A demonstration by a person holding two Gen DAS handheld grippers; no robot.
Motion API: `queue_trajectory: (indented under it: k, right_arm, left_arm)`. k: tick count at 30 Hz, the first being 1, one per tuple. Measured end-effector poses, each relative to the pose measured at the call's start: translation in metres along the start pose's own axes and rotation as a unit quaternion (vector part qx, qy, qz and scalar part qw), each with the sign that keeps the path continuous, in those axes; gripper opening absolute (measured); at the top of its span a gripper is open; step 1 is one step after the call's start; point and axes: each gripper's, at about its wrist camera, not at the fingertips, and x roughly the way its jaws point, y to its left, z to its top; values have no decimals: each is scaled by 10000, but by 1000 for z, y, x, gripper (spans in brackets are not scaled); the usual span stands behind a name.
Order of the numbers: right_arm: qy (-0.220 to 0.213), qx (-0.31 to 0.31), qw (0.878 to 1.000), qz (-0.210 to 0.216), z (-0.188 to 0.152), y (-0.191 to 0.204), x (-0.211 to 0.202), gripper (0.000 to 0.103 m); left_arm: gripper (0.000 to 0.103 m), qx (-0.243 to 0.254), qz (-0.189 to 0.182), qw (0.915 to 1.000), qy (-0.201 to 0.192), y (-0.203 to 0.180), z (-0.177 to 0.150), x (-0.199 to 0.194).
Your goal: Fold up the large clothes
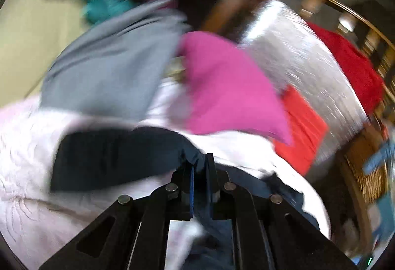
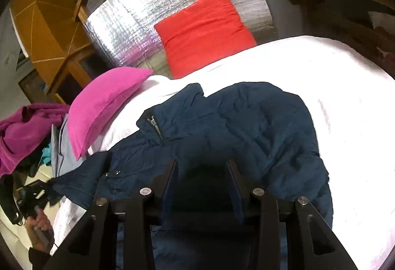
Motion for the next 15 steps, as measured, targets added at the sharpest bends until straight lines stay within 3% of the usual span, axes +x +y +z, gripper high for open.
queue_trajectory:
  k: [5,10,11,13,15]
  right_arm:
    - [-112,187,9998,12,-2,-8,-12,43]
    - [-257,434,9987,-6,-1,-23,-28,43]
    - [-279,504,9983,-5,-1,-28,-31,43]
    - [-332,658,9973,-41,0,-39,-37,43]
    - [-346,777,9963,-114,1,-50,-41,43]
  left_arm:
    - [8,1044,-683,9921,-148,-101,-31,-24]
    - [7,1820,-1257,9746,361,-178,-90,-16]
    - [7,1953,-1348,9698,558,-189,-105,-10]
    - [8,2214,-1561,9536,1317,-208,-137,15]
    - [11,2417,-1451,9358,2116,-220,-168,36]
